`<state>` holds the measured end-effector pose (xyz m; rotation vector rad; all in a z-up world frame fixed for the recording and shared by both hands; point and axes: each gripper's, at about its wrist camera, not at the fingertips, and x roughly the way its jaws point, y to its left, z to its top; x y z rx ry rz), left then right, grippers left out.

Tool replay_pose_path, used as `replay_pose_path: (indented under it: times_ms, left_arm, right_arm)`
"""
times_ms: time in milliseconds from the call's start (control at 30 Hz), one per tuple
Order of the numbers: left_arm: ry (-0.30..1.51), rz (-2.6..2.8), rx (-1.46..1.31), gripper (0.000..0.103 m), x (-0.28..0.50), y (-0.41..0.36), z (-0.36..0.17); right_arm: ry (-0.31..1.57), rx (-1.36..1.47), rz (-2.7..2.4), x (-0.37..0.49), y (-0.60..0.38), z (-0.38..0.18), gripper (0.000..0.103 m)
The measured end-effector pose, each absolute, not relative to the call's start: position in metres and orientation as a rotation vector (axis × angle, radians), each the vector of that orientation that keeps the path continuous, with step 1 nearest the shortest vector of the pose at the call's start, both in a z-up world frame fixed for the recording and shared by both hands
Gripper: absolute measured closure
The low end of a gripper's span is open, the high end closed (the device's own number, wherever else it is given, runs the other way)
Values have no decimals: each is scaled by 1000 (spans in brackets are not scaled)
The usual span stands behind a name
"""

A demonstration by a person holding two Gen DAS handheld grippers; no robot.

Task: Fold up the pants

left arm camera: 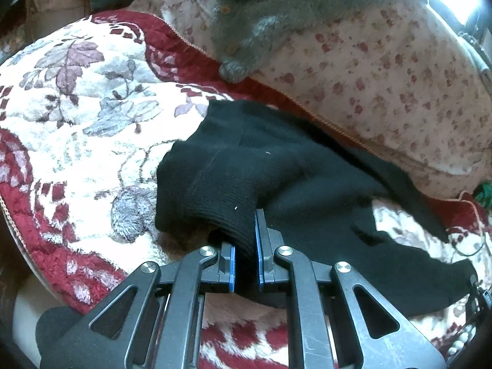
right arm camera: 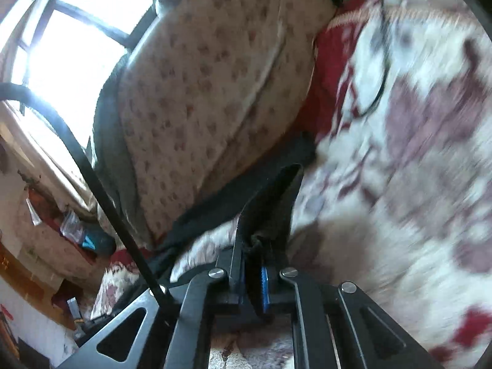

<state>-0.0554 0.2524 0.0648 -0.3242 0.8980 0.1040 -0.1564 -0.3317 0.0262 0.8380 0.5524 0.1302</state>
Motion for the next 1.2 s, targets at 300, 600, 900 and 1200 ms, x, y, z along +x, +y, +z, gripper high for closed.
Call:
replay_pose_path:
  times_ms: [300,600,900,1200]
  left_arm:
    - [934,136,-341,92,-63,254,47]
    - [929,200,-299,69,-71,274,33]
    - [830,312,-213,69,-98,277,62]
    - [824,175,-271,68,-86,254,92]
  right_arm:
    - [643,747,-96,-186,-371,22,96]
    - [722,716,-55,-169,-350,19,71]
    - [744,703,116,-146,-305,29,67]
    - [774,721,188,-119,-284,26,60]
